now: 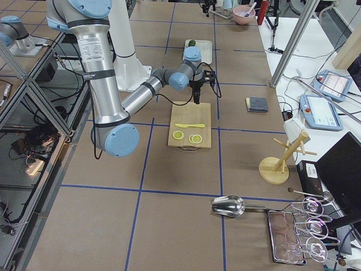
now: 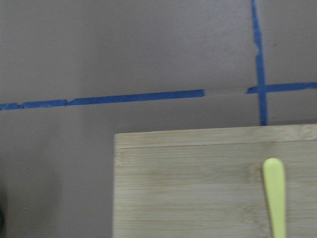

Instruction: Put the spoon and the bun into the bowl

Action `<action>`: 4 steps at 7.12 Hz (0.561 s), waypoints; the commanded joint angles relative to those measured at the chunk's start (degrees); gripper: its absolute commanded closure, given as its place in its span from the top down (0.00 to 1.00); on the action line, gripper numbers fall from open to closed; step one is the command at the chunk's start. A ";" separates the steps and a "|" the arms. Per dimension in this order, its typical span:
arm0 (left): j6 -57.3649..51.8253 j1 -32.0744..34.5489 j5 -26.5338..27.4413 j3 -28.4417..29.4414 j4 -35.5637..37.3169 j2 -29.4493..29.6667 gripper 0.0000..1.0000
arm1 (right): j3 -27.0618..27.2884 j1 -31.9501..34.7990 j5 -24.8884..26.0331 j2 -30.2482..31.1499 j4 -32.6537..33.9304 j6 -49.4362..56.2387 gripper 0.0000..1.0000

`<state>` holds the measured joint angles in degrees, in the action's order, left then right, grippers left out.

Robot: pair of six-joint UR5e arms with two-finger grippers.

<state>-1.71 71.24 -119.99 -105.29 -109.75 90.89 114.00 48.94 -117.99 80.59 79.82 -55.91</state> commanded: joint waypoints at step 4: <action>-11.12 18.40 -17.00 4.91 12.63 -5.78 1.00 | -1.14 26.87 -13.66 10.98 14.35 45.81 1.00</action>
<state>-12.76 88.50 -132.64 -101.53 -97.95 88.01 112.94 70.52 -129.72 89.75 88.96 -20.57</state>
